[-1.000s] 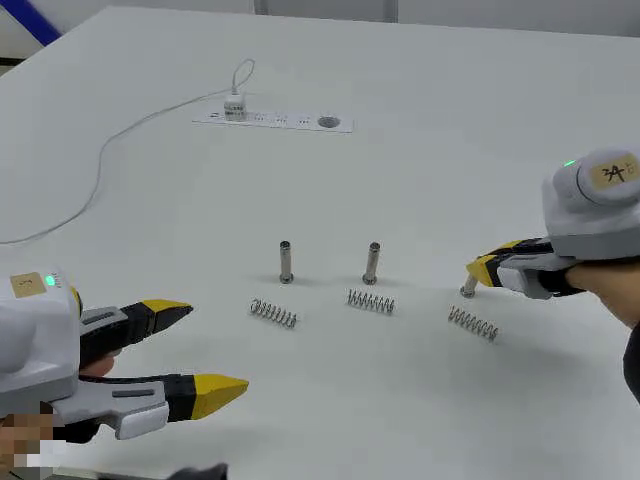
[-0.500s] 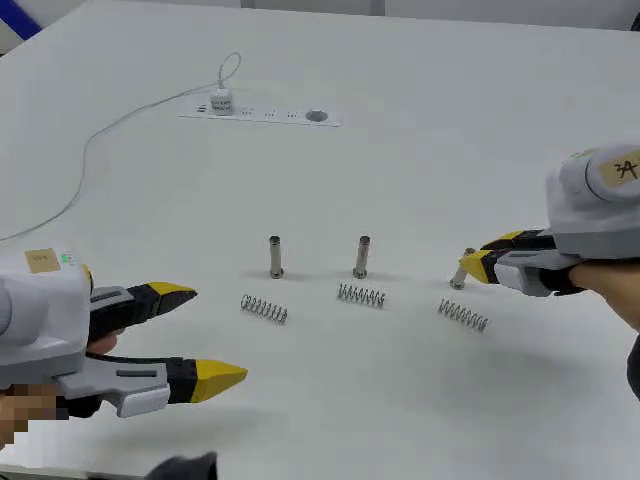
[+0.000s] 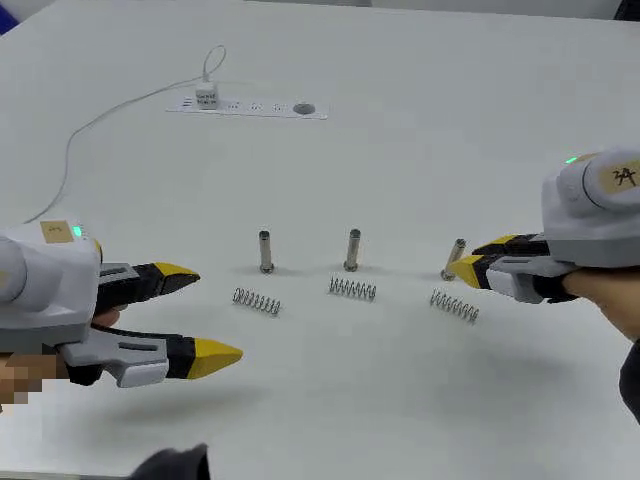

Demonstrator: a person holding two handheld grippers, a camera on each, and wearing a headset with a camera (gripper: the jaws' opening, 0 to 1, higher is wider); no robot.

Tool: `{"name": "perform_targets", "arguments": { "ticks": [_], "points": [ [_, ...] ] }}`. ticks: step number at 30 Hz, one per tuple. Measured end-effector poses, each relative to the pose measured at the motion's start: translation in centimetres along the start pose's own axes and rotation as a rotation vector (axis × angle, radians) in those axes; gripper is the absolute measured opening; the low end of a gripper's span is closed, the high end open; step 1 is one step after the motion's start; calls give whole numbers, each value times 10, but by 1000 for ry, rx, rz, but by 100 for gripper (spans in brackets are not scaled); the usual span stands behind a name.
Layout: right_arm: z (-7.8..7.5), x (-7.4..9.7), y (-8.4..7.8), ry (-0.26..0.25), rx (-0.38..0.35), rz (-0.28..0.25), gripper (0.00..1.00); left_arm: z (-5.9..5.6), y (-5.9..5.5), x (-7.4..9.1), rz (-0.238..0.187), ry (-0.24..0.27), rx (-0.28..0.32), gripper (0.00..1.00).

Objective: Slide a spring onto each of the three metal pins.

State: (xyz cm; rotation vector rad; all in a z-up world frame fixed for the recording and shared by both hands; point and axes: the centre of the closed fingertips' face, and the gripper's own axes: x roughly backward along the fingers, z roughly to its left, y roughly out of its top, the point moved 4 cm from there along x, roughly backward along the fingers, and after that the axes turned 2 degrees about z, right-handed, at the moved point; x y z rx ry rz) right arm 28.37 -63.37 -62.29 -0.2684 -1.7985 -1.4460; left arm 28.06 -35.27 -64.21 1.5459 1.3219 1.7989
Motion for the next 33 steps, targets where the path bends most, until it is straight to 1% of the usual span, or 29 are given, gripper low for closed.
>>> {"name": "perform_targets", "arguments": {
  "ticks": [5, 7, 10, 16, 20, 24, 27, 33],
  "points": [
    [3, 1, -1, 2, -1, -2, 20, 4, 3, -9, 17, -24, -29, 63],
    [4, 1, -2, 3, 0, 0, 20, 6, 3, -11, 22, -26, -39, 61],
    [4, 1, -3, 2, -1, -1, 20, 9, 5, -15, 25, -33, -54, 56],
    [5, 0, -4, 3, -1, -1, 20, 16, 2, -25, 50, -46, -74, 50],
    [6, 0, -4, 2, 0, -3, 20, 21, 1, -33, 63, -50, -72, 47],
    [5, 0, -4, 1, 1, -2, 20, 20, 1, -39, 73, -65, -75, 43],
    [6, -1, -4, 3, 3, -2, 20, 20, -1, -44, 88, -73, -78, 43],
    [6, -2, -5, 6, 5, -2, 20, 16, -4, -44, 101, -84, -78, 40]
  ]
}}
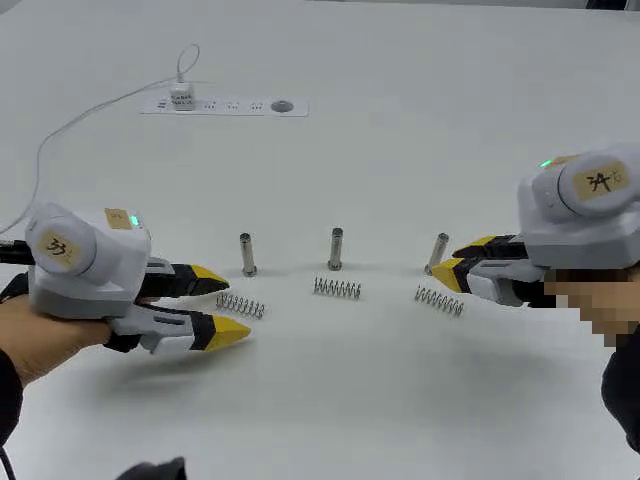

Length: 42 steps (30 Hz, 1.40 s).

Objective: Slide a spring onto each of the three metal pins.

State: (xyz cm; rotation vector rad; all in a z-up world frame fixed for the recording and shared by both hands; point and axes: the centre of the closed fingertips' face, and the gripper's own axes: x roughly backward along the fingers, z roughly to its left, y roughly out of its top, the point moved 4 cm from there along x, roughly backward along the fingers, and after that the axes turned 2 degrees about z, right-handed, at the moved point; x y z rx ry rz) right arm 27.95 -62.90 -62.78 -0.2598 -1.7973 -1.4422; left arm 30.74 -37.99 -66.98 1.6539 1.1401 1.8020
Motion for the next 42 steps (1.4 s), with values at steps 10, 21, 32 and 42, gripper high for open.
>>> {"name": "perform_targets", "arguments": {
  "ticks": [10, 21, 32, 42],
  "points": [
    [2, -1, 0, 9, 7, 1, 20, -7, -14, 6, 38, 8, -11, 30],
    [4, -1, 0, 15, 14, 1, 20, -8, -15, 7, 37, 18, -34, 17],
    [8, -1, 3, 30, 30, -8, 20, -15, -14, 2, 38, 2, -75, 11],
    [26, 0, 12, 92, 85, -39, 20, -23, -6, 2, 7, -8, -83, 10]
  ]
}}
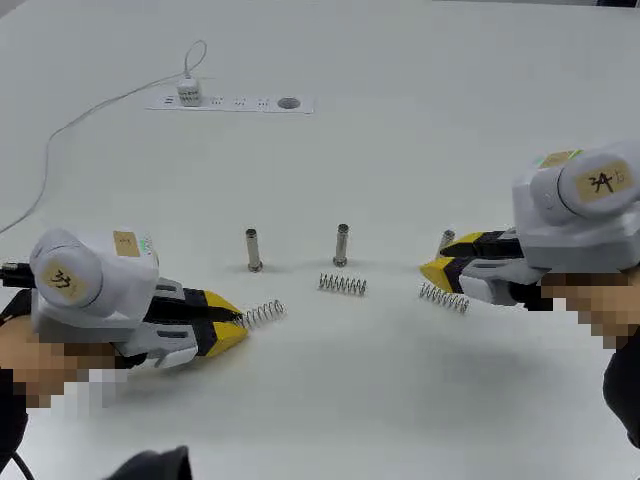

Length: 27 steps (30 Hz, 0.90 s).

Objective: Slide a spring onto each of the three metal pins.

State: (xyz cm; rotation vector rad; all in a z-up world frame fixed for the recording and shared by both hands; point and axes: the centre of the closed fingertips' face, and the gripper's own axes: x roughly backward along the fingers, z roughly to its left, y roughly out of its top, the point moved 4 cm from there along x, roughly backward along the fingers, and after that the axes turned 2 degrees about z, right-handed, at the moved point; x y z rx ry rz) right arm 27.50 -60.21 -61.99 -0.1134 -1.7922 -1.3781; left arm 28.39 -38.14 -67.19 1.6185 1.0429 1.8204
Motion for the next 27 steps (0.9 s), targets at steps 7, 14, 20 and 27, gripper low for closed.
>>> {"name": "perform_targets", "arguments": {
  "ticks": [7, 14, 20, 27],
  "points": [
    [31, -2, 10, 138, 77, -38, 20, -12, 11, 2, -31, -29, -16, 10],
    [59, -6, 12, 254, 139, -30, 20, -27, 26, 4, -64, -62, -55, 10],
    [87, -6, 16, 376, 214, -50, 19, -43, 41, 7, -90, -103, -98, 10],
    [101, -4, 13, 452, 221, -49, 19, -57, 53, 10, -110, -138, -136, 10]
  ]
}}
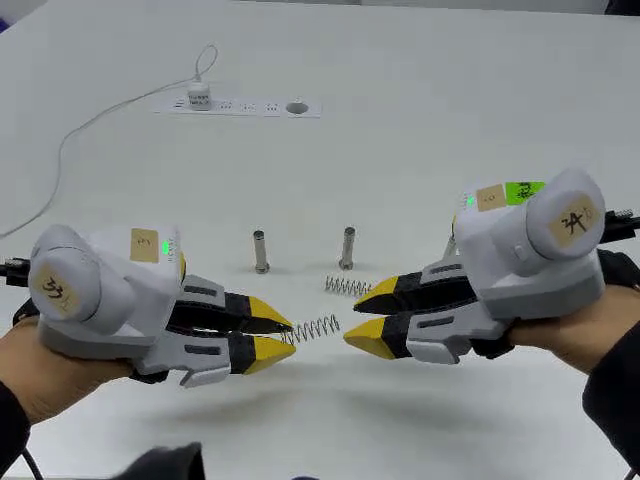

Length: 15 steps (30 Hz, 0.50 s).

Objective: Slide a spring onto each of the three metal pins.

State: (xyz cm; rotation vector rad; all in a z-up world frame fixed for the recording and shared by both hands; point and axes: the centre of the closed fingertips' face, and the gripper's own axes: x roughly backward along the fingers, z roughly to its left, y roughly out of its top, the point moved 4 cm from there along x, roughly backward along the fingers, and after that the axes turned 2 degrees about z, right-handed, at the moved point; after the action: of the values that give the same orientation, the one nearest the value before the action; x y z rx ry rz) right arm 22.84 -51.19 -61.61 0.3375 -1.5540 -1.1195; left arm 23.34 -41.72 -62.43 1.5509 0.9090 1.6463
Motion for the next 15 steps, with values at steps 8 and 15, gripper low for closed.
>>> {"name": "perform_targets", "arguments": {
  "ticks": [8, 15],
  "points": [
    [12, 0, 3, 86, -32, -44, 19, -10, 14, 0, -31, -23, -25, 10],
    [13, 1, 1, 108, -57, -52, 15, -14, 18, 0, -44, -29, -27, 10]
  ]
}}
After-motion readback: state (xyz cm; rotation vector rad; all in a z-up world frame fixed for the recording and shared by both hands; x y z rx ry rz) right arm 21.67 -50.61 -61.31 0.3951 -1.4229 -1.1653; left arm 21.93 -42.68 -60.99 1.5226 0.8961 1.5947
